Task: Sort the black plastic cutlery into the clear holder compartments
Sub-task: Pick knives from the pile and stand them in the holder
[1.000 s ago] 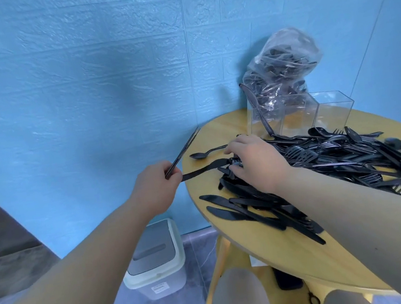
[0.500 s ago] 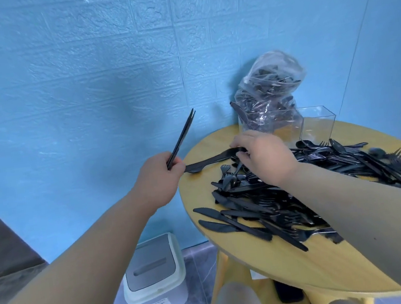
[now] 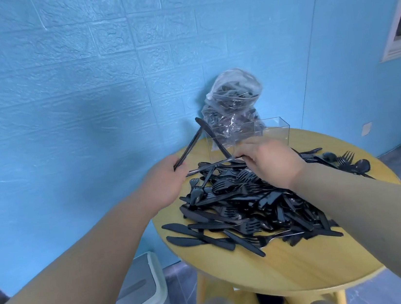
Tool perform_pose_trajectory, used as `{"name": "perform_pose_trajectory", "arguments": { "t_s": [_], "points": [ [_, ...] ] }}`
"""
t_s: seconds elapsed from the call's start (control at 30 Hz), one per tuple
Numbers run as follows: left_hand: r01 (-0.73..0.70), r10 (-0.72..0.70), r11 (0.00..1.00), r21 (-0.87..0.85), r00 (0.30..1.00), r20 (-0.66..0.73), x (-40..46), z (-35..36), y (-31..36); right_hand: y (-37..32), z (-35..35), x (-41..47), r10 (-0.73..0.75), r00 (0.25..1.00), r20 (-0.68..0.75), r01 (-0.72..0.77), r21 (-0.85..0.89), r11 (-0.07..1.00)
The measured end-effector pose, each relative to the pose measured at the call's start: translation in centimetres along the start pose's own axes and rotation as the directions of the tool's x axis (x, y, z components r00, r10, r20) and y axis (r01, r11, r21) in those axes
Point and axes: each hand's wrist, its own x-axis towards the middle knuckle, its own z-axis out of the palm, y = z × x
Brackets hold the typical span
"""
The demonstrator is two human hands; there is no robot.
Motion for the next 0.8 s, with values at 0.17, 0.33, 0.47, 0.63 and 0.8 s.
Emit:
{"name": "perform_pose_trajectory", "arguments": {
  "t_s": [0.17,0.33,0.47,0.63,0.8],
  "points": [
    [-0.158,0.151,0.888,0.432,0.987,0.051,0.4,0.8,1.3,0.4,-0.2,-0.3,-0.079,0.996,-0.029,0.077,-0.040,0.996],
    [-0.250,0.203,0.890,0.380,0.966,0.160,0.7,2.0,2.0,-0.1,-0.7,-0.1,-0.103,0.977,-0.185,0.107,0.008,0.994],
    [-0.277,0.239,0.915,0.294,0.958,0.158,0.6,2.3,2.3,0.2,-0.8,-0.4,-0.057,0.960,-0.274,0.078,0.067,0.995],
    [-0.350,0.293,0.903,0.249,0.926,0.238,0.4,2.5,2.9,0.8,-1.3,-0.9,0.072,0.940,-0.334,-0.027,0.138,0.990],
    [-0.343,0.281,0.896,0.283,0.930,0.237,0.9,2.1,2.7,1.5,-1.4,-0.7,-0.030,0.962,-0.271,0.064,0.118,0.991]
  ]
}}
